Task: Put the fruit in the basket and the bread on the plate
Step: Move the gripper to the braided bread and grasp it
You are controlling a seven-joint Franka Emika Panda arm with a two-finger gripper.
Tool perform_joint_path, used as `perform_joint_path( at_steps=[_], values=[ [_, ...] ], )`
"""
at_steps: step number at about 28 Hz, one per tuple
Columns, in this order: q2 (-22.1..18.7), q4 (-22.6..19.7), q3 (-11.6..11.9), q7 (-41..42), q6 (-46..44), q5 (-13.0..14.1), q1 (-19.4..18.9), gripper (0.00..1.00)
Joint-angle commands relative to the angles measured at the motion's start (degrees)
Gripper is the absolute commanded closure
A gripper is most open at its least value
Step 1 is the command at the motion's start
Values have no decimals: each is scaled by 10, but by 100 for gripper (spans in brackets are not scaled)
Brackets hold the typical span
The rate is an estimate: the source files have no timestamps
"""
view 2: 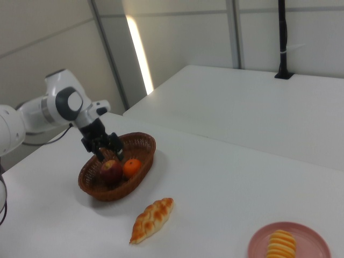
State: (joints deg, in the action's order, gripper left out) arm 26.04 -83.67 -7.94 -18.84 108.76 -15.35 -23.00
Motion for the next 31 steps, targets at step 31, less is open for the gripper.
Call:
perform_joint_path(
  at_steps=[31],
  values=[
    [72, -45, 8, 246, -172, -57, 118, 6]
  ],
)
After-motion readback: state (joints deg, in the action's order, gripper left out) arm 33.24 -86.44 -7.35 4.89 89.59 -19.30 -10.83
